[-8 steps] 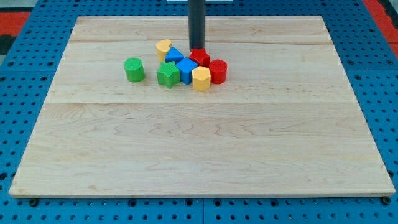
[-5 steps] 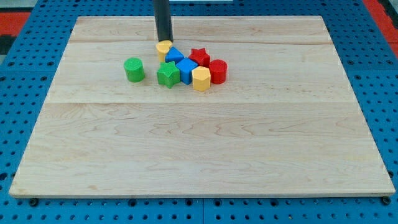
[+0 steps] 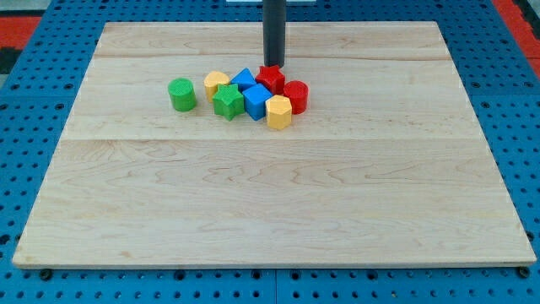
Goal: Separate the red and blue blocks
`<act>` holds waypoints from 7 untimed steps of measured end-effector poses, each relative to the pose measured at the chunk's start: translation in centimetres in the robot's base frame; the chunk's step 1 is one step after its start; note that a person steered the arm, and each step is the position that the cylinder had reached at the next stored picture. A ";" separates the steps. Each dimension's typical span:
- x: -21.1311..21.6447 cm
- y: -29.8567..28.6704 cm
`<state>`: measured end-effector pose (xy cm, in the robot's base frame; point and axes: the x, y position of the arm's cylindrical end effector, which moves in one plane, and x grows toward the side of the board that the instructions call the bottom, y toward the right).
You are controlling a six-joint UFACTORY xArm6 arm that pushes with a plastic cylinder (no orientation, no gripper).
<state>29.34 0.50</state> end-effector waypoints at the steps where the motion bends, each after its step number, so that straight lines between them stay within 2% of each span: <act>1: 0.0 0.1; 2: 0.5 3.4; 3: 4.4 7.0; 4: 9.8 7.7; 5: 9.7 4.8; 7: 9.7 -9.1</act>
<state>39.06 -8.62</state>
